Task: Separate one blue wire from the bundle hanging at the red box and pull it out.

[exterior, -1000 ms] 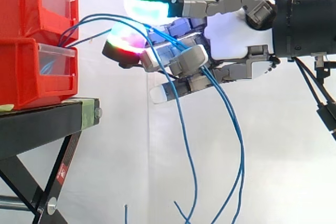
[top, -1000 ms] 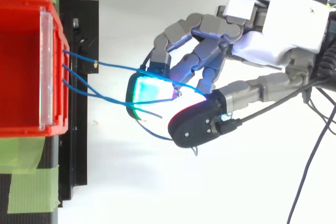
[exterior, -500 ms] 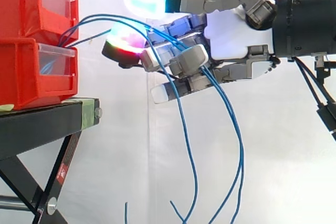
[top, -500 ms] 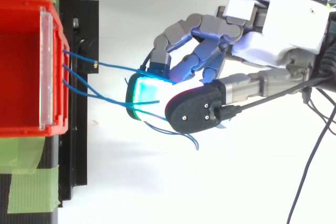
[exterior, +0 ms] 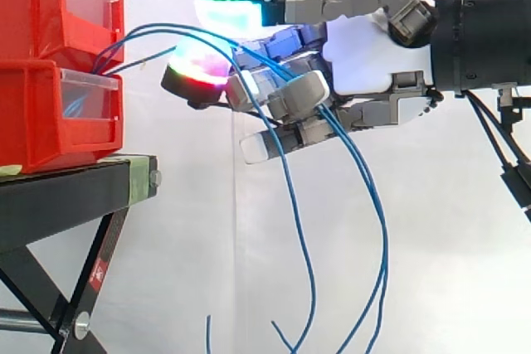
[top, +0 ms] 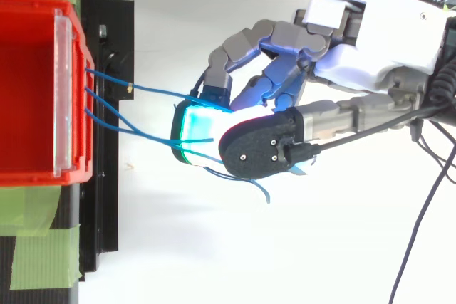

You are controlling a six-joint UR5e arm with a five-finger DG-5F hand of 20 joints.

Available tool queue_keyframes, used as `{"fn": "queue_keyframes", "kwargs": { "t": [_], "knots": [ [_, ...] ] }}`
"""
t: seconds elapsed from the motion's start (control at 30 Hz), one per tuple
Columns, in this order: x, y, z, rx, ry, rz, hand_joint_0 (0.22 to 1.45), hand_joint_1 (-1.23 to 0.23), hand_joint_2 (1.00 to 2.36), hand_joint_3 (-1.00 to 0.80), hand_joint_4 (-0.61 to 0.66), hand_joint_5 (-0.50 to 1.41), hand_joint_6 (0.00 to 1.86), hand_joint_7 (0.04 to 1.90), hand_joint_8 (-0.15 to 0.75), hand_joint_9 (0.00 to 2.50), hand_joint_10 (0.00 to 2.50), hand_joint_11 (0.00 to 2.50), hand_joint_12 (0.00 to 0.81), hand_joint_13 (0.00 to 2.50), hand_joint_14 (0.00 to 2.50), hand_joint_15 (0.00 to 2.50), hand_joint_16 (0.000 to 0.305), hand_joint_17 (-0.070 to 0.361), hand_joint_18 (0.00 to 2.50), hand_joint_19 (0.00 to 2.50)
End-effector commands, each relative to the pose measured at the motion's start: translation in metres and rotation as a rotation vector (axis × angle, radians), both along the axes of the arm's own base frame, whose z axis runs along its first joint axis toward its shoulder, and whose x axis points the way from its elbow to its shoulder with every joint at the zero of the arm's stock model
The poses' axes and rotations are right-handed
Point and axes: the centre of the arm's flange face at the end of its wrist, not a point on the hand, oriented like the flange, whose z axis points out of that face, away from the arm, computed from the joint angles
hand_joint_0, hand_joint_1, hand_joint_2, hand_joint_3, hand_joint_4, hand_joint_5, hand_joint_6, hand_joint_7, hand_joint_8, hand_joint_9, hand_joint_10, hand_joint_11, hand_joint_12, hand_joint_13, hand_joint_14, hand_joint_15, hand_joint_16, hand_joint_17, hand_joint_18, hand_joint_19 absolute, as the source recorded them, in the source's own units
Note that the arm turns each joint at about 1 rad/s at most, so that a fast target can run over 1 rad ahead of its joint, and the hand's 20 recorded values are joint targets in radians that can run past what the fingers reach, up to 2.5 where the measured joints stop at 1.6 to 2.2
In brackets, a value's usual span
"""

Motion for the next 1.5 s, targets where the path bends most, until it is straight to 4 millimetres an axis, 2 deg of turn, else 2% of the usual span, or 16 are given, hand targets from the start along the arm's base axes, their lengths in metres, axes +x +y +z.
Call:
{"fn": "queue_keyframes", "kwargs": {
  "t": [0.0, 0.27, 0.53, 0.77, 1.0, 1.47],
  "knots": [
    [0.0001, 0.0, 0.0001, 0.0, -0.001, 0.0, 0.61, -0.71, 1.02, -0.2, 0.16, -0.2, 0.91, 0.89, 0.385, 1.04, 0.01, 1.2, 0.396, 1.49, 0.02, 1.29, 0.059, 0.132, 0.83, 0.56],
    [0.0, 0.0, 0.0, 0.0, 0.001, 0.0, 0.61, -0.74, 1.02, -0.2, 0.18, -0.2, 0.91, 0.91, 0.378, 1.04, 0.01, 1.21, 0.399, 1.48, 0.02, 1.3, 0.059, 0.132, 0.82, 0.57],
    [0.0, 0.0, 0.0, 0.0, 0.001, 0.0, 0.56, -0.63, 1.01, -0.38, 0.23, -0.21, 0.89, 0.9, 0.381, 1.02, 0.02, 1.18, 0.405, 1.48, 0.02, 1.29, 0.062, 0.139, 0.81, 0.58],
    [0.0, 0.0007, 0.0, 0.0, 0.001, 0.0, 0.55, -0.68, 1.01, -0.4, 0.24, -0.21, 0.89, 0.9, 0.384, 1.01, 0.02, 1.17, 0.408, 1.48, 0.02, 1.27, 0.062, 0.14, 0.8, 0.58],
    [-0.0001, -0.0003, 0.0, 0.0, 0.001, -0.003, 0.6, -0.71, 1.01, -0.32, 0.22, -0.21, 0.9, 0.91, 0.378, 1.01, 0.01, 1.17, 0.396, 1.47, 0.02, 1.28, 0.06, 0.135, 0.8, 0.57],
    [0.0, 0.0006, 0.0, 0.0, 0.001, -0.002, 0.62, -0.75, 1.02, -0.2, 0.17, -0.21, 0.92, 0.92, 0.373, 1.0, 0.02, 1.18, 0.398, 1.46, 0.02, 1.28, 0.06, 0.135, 0.8, 0.57]
  ]
}}
